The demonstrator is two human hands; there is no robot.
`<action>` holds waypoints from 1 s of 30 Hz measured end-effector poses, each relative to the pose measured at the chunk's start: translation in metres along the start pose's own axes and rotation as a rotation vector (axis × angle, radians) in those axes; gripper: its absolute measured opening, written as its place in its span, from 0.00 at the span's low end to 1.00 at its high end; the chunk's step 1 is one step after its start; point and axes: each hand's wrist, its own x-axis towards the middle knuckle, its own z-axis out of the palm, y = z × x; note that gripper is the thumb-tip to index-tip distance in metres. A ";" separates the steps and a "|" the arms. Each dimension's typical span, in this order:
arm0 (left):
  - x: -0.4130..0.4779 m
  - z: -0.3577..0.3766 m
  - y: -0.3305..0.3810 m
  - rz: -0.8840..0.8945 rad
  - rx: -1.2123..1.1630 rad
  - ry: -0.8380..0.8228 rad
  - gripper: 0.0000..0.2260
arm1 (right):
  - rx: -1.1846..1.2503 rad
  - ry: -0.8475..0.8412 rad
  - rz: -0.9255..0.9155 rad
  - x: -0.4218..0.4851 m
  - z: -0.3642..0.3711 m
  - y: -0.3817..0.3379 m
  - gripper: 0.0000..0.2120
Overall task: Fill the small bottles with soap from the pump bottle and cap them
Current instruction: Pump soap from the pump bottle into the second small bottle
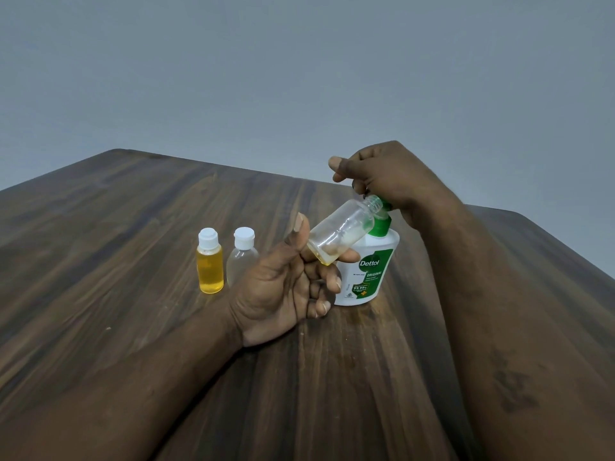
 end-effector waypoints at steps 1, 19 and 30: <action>0.000 0.000 0.000 -0.001 0.000 0.000 0.35 | -0.005 -0.025 0.014 0.000 0.001 0.001 0.16; 0.001 -0.003 -0.002 -0.004 0.028 -0.015 0.34 | -0.036 -0.099 0.028 -0.003 0.001 0.000 0.16; 0.002 -0.006 -0.004 -0.006 0.018 -0.037 0.35 | -0.035 -0.008 -0.034 -0.002 -0.004 -0.001 0.18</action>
